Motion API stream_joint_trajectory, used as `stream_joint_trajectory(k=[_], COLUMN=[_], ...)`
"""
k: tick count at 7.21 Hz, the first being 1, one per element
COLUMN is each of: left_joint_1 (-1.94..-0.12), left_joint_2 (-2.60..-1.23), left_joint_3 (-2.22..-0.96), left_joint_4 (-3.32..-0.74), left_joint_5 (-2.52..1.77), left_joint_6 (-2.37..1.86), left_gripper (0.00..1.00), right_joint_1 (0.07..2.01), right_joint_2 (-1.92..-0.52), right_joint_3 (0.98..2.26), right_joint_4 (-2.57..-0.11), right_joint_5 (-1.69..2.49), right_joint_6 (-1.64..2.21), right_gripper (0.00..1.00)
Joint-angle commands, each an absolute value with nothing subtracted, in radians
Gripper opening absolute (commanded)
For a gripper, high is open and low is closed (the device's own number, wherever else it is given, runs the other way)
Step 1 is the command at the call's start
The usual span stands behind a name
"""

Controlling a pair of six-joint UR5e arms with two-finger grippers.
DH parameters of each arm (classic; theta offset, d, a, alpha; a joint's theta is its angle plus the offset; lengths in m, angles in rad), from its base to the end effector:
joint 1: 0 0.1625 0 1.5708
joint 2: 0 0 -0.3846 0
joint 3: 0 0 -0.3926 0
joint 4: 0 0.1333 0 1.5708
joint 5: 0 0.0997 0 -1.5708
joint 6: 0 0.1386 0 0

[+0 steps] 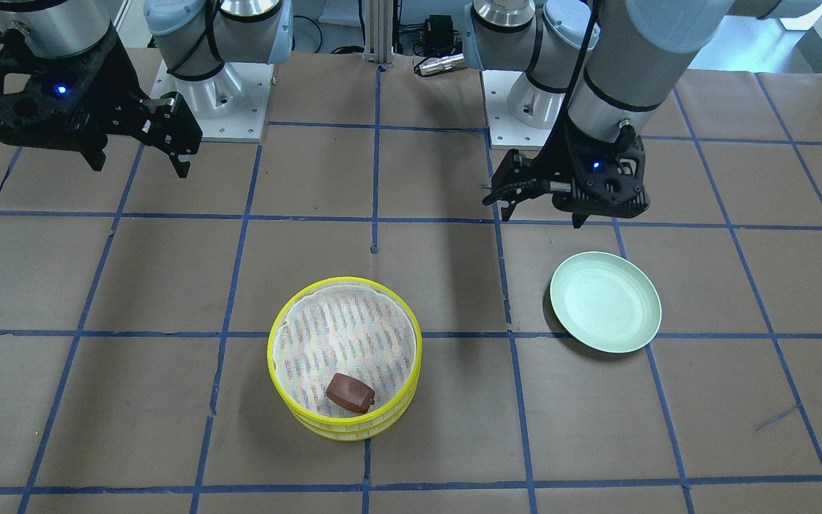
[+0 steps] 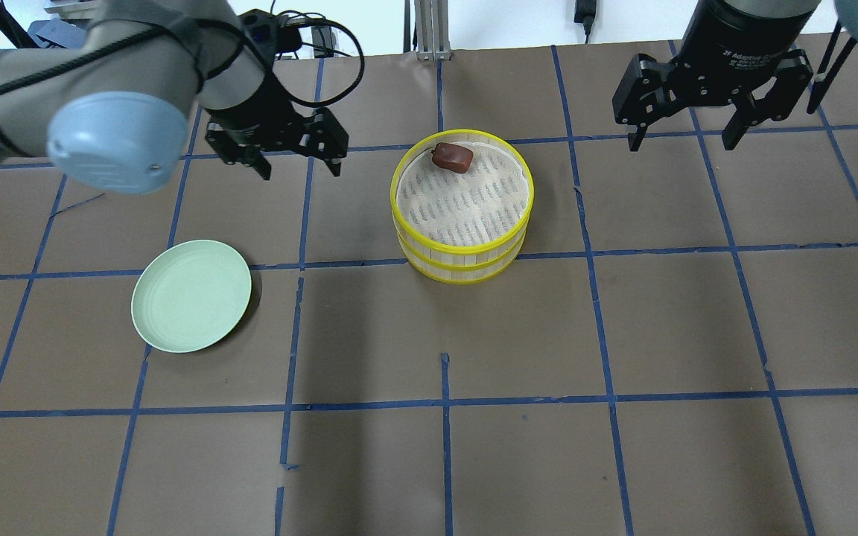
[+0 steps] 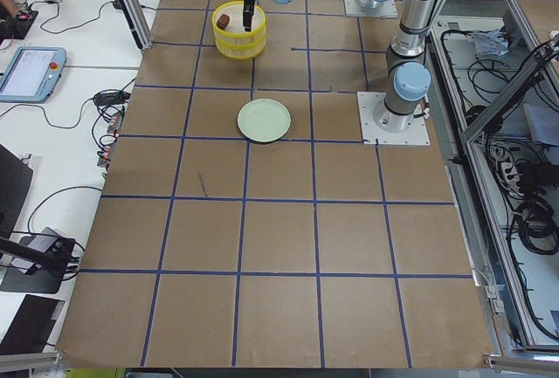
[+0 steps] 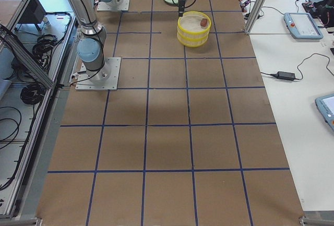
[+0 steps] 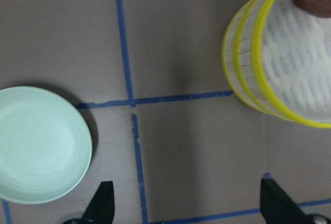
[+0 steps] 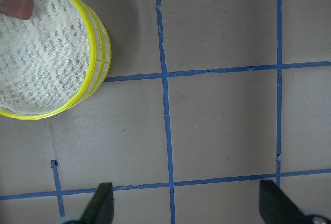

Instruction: Place buns in different layers of steamer

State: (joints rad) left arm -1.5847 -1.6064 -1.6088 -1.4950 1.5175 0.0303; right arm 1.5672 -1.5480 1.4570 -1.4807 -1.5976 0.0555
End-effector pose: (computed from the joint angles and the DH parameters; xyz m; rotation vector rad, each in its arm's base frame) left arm -0.1477 -0.5032 0.3798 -0.0683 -3.0876 0.0040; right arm 0.1278 -0.5000 0.4442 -0.0920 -3.1135 0.0025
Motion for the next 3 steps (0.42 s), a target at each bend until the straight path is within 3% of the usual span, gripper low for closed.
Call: stream_joint_trajectory(k=[1,3], left_joint_1=[-1.575,-1.577], left_joint_2=[-1.554,-1.511], left_joint_3=[-1.620,-1.624], left_joint_4=[-1.549,-1.562], left_joint_5=[1.557,1.563], left_joint_6=[0.022,0.023], left_gripper=[1.00,1.00], right_joint_1=[1.568,1.568], right_joint_2=[-1.545,-1.543], right_joint_3=[1.457,1.459], right_joint_4=[-1.494,-1.508], right_joint_5=[-1.595,-1.595], right_joint_6=[0.061,0.055], right_gripper=[0.99,0.99])
